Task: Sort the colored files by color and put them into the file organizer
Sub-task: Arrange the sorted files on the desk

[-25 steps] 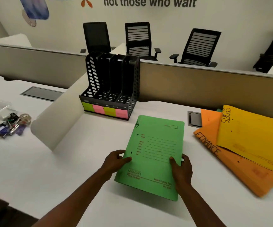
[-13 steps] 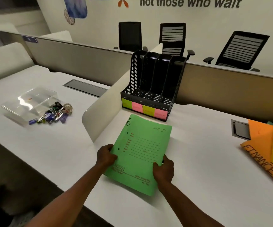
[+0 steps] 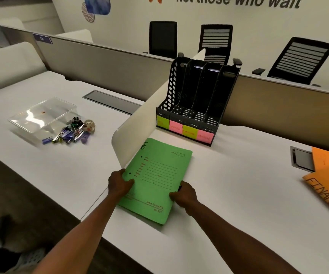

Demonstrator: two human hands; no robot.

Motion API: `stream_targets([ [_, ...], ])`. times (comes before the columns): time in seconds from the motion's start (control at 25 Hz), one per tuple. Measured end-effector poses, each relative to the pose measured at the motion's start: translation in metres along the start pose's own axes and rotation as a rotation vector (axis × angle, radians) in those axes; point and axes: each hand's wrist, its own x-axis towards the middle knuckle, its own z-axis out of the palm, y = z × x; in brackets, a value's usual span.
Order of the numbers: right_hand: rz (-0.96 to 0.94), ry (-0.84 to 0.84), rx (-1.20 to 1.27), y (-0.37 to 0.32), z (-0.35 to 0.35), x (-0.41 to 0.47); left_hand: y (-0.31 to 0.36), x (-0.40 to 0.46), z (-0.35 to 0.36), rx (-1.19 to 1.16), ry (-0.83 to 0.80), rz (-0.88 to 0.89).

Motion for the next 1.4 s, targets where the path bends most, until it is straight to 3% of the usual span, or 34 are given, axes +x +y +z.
stream_targets([
  [0.2,-0.041,0.029,0.024,-0.002,0.011,0.003,-0.002,0.002,0.008,0.292,-0.030,0.078],
  [0.32,-0.091,0.042,-0.008,-0.002,0.016,0.003,-0.004,0.005,0.011,0.343,-0.037,0.093],
  [0.52,-0.220,0.007,-0.443,0.007,0.016,0.000,-0.007,0.012,0.010,0.347,-0.035,0.103],
  [0.68,-0.375,-0.114,-0.788,0.024,0.018,-0.001,-0.008,0.014,0.009,0.349,-0.044,0.115],
  [0.76,-0.424,-0.138,-0.866,0.030,0.018,0.000,-0.007,0.013,0.008,0.361,-0.040,0.129],
  [1.0,-0.472,-0.029,-0.816,0.038,0.001,0.004,0.003,-0.010,0.036,0.383,0.039,0.366],
  [1.4,-0.307,0.193,-0.743,0.098,-0.088,-0.001,0.081,-0.056,0.130,0.424,-0.126,0.717],
])
